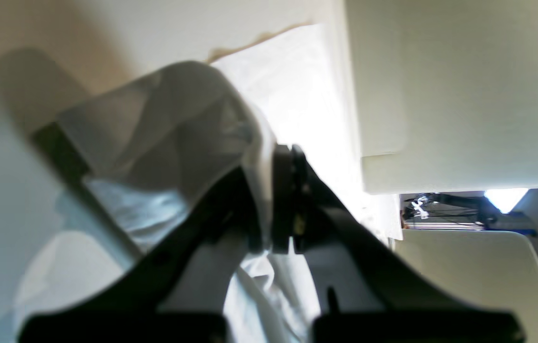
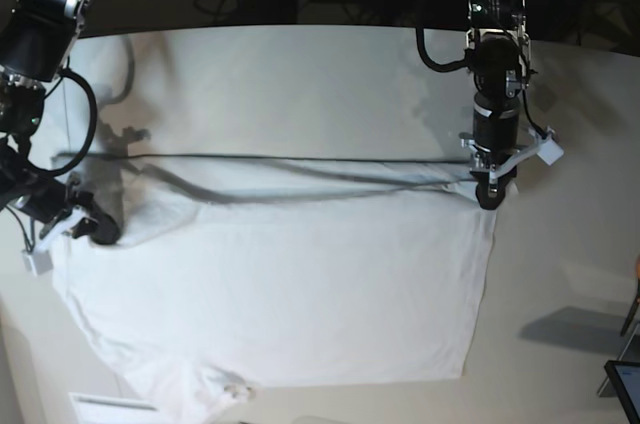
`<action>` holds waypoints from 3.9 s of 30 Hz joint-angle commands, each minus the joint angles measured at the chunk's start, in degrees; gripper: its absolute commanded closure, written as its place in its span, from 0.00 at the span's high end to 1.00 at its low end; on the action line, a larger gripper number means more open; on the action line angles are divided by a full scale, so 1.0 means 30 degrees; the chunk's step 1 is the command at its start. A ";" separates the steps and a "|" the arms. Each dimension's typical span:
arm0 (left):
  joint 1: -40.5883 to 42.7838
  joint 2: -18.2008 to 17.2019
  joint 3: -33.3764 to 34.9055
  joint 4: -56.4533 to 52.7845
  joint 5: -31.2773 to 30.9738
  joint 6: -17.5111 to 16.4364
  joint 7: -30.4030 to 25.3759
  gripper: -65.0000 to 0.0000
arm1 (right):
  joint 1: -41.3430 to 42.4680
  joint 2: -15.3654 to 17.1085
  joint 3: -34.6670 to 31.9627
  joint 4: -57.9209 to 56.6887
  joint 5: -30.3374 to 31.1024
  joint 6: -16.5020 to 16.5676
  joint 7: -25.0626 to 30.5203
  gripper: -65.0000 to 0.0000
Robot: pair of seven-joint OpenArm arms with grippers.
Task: Fold the T-shirt properly
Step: 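Carry the held edge across the shirt toward the hem with both grippers, then open both grippers and raise them off the folded shirt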
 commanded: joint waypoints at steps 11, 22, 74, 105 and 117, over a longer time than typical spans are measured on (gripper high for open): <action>-0.1667 -0.0213 0.0089 -0.1284 -0.0010 -0.0279 -0.0304 0.00 | 0.0841 0.0308 0.0052 0.0213 0.0366 0.0119 0.0696 0.01; -0.1901 -0.0066 -0.0028 -0.1577 -0.0010 -0.0279 -0.0304 0.00 | 0.1339 0.0308 -0.0329 -0.0900 0.0366 0.0089 0.0725 0.01; -0.3337 0.0227 -0.0116 -0.2749 -0.0010 -0.0279 -0.0334 0.27 | 0.3156 0.0073 -0.3230 -0.3215 0.0513 -0.0028 0.2571 0.40; -0.3806 -0.0008 -0.0087 -0.3335 -0.0010 -0.0279 -0.0421 0.29 | 0.6965 -0.1626 -0.3933 -0.7376 -0.0103 -0.0057 0.2776 0.40; -0.3542 -0.0359 -0.0087 -0.3306 -0.0010 -0.0279 -0.0363 0.29 | 0.7434 -0.2300 -0.4695 -0.8490 -0.0571 -0.0321 0.4095 0.41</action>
